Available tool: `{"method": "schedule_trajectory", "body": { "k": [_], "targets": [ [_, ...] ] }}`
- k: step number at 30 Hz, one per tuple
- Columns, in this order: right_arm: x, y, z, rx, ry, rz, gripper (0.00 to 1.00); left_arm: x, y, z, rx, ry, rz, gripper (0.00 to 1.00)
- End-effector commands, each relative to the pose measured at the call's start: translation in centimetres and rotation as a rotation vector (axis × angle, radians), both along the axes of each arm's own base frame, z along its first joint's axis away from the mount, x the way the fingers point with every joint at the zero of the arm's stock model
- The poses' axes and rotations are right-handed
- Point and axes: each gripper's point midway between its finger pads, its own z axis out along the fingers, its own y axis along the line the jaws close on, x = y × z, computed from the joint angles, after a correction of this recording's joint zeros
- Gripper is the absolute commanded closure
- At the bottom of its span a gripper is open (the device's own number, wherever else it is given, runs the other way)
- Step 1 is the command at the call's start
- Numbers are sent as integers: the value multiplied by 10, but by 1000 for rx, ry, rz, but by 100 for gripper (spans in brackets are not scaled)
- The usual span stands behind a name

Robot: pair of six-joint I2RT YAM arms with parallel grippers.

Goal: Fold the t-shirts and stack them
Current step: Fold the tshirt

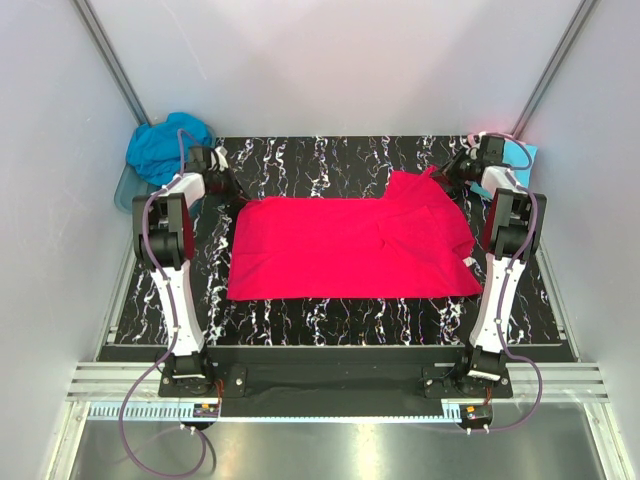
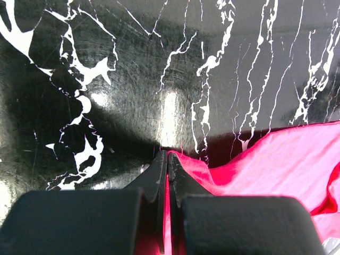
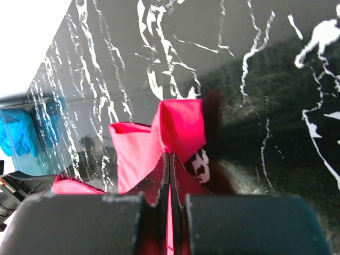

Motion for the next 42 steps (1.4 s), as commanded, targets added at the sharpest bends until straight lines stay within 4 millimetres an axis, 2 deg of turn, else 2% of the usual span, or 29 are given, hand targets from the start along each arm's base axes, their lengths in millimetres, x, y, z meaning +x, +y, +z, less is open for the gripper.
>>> {"method": "schedule_trajectory", "body": {
  "k": [1, 9, 16, 18, 20, 21, 23, 24, 26, 27, 28, 29, 31, 34, 35, 36, 37, 38, 39, 42],
  "targets": [
    [11, 2, 44, -23, -130, 9, 100, -3, -2, 11, -12, -18, 7, 100],
    [15, 21, 96, 69, -235, 3, 100, 7, -8, 63, -64, -117, 17, 100],
    [8, 28, 139, 90, -307, 1, 100, 0, -12, 96, -88, -165, 23, 100],
    [4, 29, 141, 94, -307, -3, 100, -2, -12, 108, -93, -183, 27, 100],
    [-1, 28, 152, 88, -323, -14, 100, -7, -14, 114, -104, -183, 32, 100],
    [-5, 29, 152, 91, -323, -16, 100, -9, -14, 124, -104, -202, 32, 100],
    [-11, 28, 164, 86, -341, -26, 100, -15, -13, 127, -100, -202, 39, 100],
    [-17, 29, 170, 81, -350, -30, 100, -19, -12, 138, -94, -222, 45, 100],
    [-24, 26, 178, 71, -361, -53, 100, -27, -10, 139, -89, -214, 52, 100],
    [-29, 26, 172, 68, -350, -62, 100, -31, -9, 150, -84, -234, 57, 100],
    [-35, 23, 186, 62, -372, -83, 100, -38, -8, 147, -84, -220, 64, 100],
    [-39, 22, 191, 60, -380, -97, 100, -43, -7, 158, -78, -242, 70, 100],
    [-54, 16, 198, 50, -391, -158, 100, -54, -3, 156, -64, -223, 95, 100],
    [-76, 9, 206, 47, -405, -243, 100, -70, 1, 163, -39, -219, 128, 100],
    [-83, 7, 208, 47, -408, -261, 100, -75, 3, 174, -32, -240, 137, 100],
    [-95, 7, 210, 48, -414, -286, 100, -81, 6, 170, -20, -224, 152, 100],
    [-100, 2, 211, 56, -411, -325, 100, -85, 7, 171, -17, -222, 163, 100],
    [-110, 1, 199, 60, -383, -349, 100, -90, 7, 180, -14, -241, 168, 100],
    [-119, 1, 213, 66, -414, -367, 100, -94, 9, 179, -11, -237, 174, 100],
    [-139, -3, 210, 92, -402, -433, 100, -105, 11, 184, 1, -245, 188, 100]
  ]
}}
